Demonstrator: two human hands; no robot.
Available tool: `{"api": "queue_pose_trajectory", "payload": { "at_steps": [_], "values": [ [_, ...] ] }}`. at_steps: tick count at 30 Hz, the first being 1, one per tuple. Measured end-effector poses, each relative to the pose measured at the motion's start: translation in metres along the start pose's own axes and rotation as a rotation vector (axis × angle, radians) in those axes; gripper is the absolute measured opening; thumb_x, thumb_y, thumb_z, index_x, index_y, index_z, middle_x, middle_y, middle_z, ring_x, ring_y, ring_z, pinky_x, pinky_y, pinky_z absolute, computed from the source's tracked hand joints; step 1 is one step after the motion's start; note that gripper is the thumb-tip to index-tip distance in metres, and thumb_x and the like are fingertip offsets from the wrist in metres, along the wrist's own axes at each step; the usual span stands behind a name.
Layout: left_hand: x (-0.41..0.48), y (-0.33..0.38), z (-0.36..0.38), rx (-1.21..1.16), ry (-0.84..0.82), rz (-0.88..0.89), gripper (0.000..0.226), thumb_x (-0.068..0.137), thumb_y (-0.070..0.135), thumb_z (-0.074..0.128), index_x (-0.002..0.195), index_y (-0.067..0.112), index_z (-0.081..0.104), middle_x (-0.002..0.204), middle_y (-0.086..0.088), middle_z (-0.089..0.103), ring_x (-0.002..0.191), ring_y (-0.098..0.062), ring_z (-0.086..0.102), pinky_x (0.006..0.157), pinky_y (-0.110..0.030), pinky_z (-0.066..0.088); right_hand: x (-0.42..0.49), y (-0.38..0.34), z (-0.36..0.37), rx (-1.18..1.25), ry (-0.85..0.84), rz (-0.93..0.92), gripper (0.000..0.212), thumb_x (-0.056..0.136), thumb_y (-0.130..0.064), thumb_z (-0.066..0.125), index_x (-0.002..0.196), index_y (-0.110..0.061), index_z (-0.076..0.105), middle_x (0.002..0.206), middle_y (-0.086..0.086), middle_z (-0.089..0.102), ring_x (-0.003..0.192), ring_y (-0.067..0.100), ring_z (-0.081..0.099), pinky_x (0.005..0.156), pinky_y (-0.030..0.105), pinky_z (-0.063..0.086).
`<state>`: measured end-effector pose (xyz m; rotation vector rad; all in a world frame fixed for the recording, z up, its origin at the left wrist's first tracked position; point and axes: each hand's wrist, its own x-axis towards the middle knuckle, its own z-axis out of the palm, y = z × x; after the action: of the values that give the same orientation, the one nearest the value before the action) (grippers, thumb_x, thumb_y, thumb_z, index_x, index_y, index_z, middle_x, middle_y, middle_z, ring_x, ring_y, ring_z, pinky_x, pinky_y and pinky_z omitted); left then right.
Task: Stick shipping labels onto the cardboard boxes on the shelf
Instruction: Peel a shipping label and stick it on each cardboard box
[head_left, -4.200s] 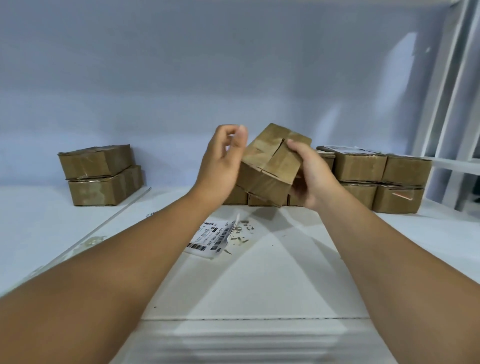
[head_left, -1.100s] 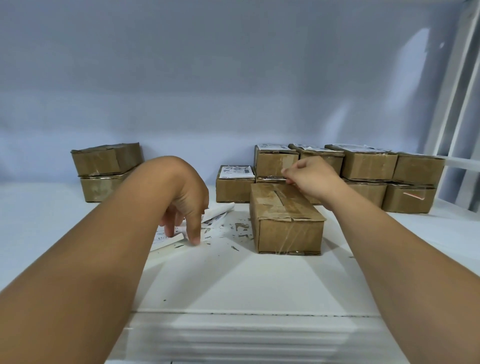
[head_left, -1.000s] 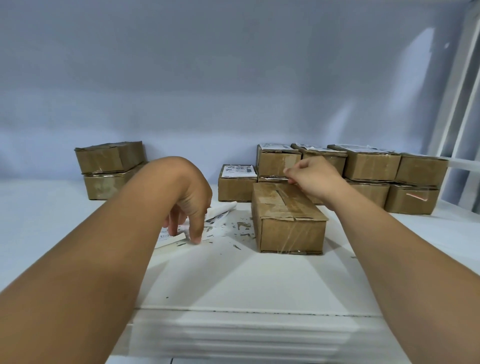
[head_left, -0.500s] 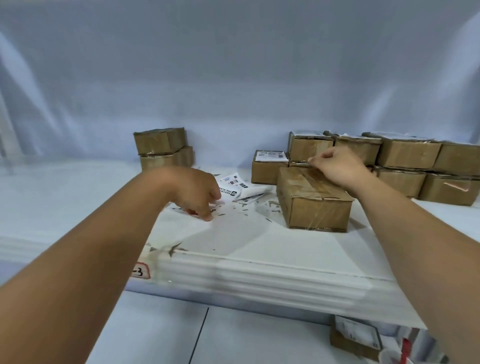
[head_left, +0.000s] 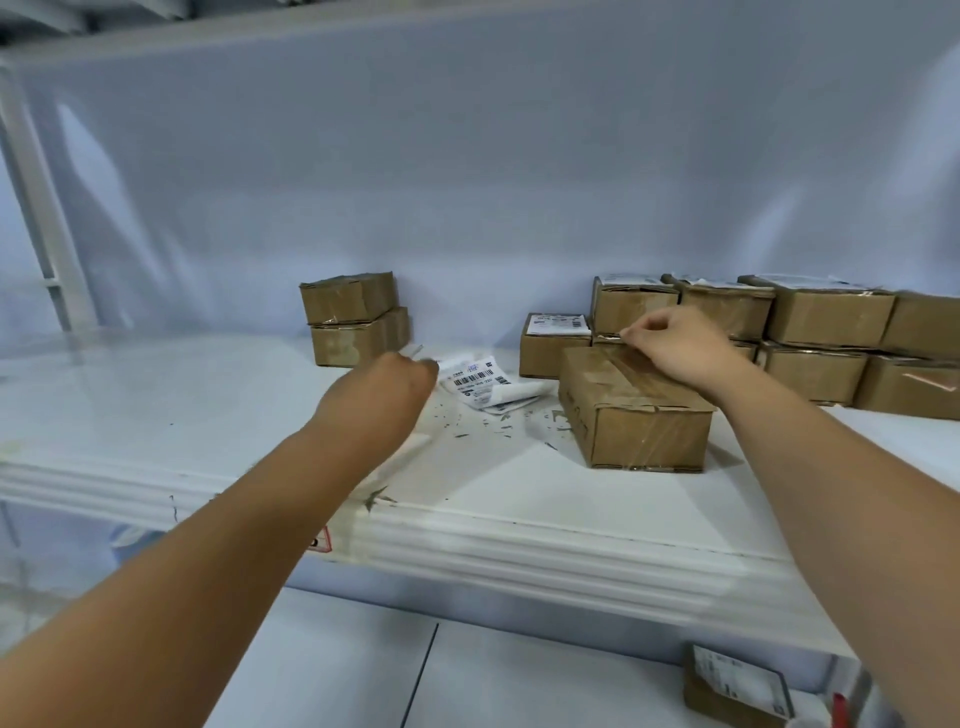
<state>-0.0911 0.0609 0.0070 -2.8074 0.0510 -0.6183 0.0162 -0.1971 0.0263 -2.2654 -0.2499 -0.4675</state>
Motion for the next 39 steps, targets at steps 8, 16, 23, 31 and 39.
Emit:
{"api": "queue_pose_trajectory", "payload": {
  "at_steps": [8, 16, 23, 31, 39],
  "values": [
    [0.052, 0.039, -0.036, -0.26, 0.577, -0.059, 0.02, 0.089, -0.004, 0.047, 0.103, 0.007, 0.057, 0.072, -0.009, 0.051, 0.064, -0.031, 0.048, 0.053, -0.034, 0.032, 0.002, -0.001, 0.0, 0.051, 0.082, -0.043, 0.03, 0.094, -0.04, 0.053, 0.085, -0.016, 0.068, 0.075, -0.001, 0.06, 0.076, 0.017, 0.054, 0.06, 0.026, 0.036],
    [0.094, 0.105, -0.029, -0.194, 0.786, 0.162, 0.035, 0.04, 0.003, 0.085, 0.067, 0.019, 0.07, 0.053, 0.005, 0.061, 0.072, -0.019, 0.066, 0.045, -0.017, 0.026, -0.001, -0.018, -0.02, 1.077, 0.11, 0.147, 0.059, 0.091, -0.066, 0.032, 0.094, -0.017, 0.064, 0.077, 0.001, 0.073, 0.069, 0.015, 0.069, 0.058, 0.025, 0.051],
    [0.111, 0.1, 0.005, -0.073, 1.04, 0.245, 0.012, 0.067, 0.005, 0.065, 0.069, 0.017, 0.065, 0.066, 0.006, 0.066, 0.077, -0.019, 0.038, 0.061, -0.025, 0.017, 0.001, -0.017, -0.017, 1.073, 0.114, 0.122, 0.019, 0.093, -0.034, 0.057, 0.088, -0.017, 0.065, 0.065, -0.005, 0.071, 0.061, 0.011, 0.067, 0.053, 0.022, 0.053],
    [0.112, 0.094, 0.007, -0.219, 1.105, 0.181, 0.022, 0.068, 0.004, 0.073, 0.086, 0.017, 0.071, 0.091, -0.002, 0.066, 0.086, -0.021, 0.038, 0.074, -0.033, 0.034, 0.002, -0.016, -0.016, 1.079, 0.149, 0.127, 0.005, 0.093, -0.011, 0.058, 0.088, -0.013, 0.058, 0.085, 0.009, 0.069, 0.059, 0.015, 0.066, 0.054, 0.022, 0.055],
    [0.104, 0.09, -0.005, -1.227, 0.573, -0.091, 0.044, 0.086, 0.038, 0.061, 0.127, 0.025, 0.054, 0.123, 0.002, 0.035, 0.106, -0.01, 0.049, 0.083, -0.01, 0.047, 0.005, -0.011, -0.015, 1.064, 0.136, 0.161, 0.01, 0.096, -0.01, 0.054, 0.101, -0.006, 0.061, 0.09, 0.009, 0.07, 0.069, 0.017, 0.066, 0.056, 0.023, 0.055]
  ]
}}
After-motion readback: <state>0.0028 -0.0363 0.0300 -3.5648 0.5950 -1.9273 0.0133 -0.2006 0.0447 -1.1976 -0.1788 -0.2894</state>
